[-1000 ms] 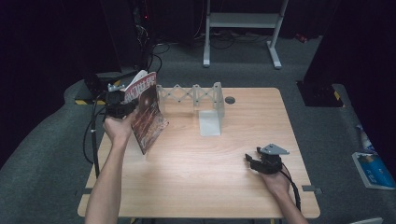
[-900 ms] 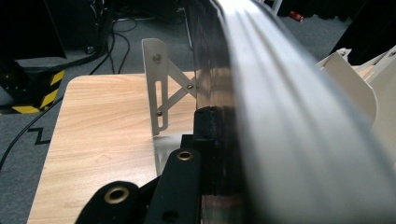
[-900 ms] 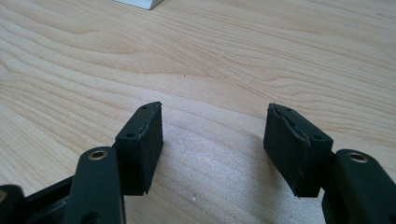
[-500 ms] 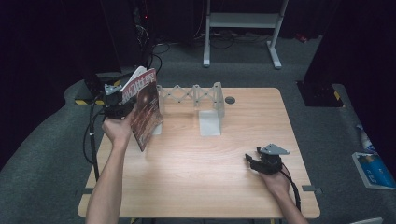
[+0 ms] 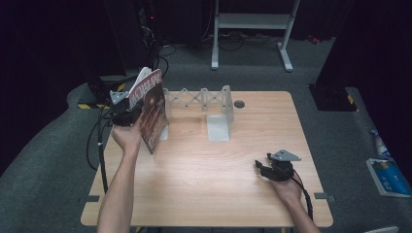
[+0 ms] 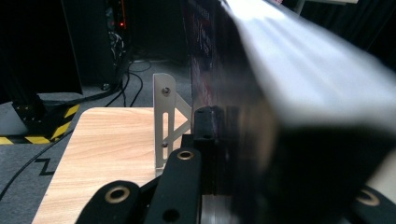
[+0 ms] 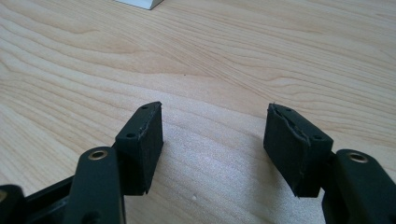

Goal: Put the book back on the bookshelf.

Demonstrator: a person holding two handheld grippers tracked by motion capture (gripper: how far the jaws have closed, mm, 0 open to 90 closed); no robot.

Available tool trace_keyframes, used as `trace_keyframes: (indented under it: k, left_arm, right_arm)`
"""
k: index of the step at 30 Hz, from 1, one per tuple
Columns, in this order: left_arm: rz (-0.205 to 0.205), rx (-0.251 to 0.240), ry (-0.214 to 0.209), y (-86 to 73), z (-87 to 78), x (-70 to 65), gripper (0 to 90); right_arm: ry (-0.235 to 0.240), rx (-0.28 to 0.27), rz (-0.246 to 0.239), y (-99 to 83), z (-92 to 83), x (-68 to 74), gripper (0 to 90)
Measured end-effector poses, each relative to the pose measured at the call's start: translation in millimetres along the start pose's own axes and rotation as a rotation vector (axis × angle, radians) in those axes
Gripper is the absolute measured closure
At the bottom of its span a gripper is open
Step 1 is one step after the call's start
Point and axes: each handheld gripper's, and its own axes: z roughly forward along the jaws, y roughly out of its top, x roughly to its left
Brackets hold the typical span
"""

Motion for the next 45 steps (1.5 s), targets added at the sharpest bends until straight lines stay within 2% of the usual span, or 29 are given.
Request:
trace_keyframes:
  k: [9,19,26,28,33,45]
  left_arm:
    - [-0.014,-0.038,0.003,-7.9,5.3,-4.4,84.1]
    - [0.019,-0.042,-0.016,-11.0,12.2,-8.9,83.8]
    - [0.009,-0.007,-0.026,-9.7,11.7,-3.8,82.8]
    - [0.032,0.027,-0.019,-6.1,11.2,-1.8,82.1]
    - [0.057,0.059,-0.017,-1.9,11.7,-0.9,81.1]
    - [0.053,0.097,0.008,-0.7,11.9,13.0,78.0]
  right_arm:
    - [0.0,0.0,0.001,0.0,0.0,0.1,37.7]
    - [0.0,-0.001,0.0,0.0,0.0,0.1,37.6]
    - [0.001,-0.001,-0.001,0.0,0.1,0.1,37.6]
    - [0.001,-0.001,0.0,0.0,0.1,0.1,37.6]
    - [0.001,-0.001,-0.001,0.0,0.1,0.1,37.6]
    - [0.001,0.0,0.002,-0.1,0.0,0.3,37.6]
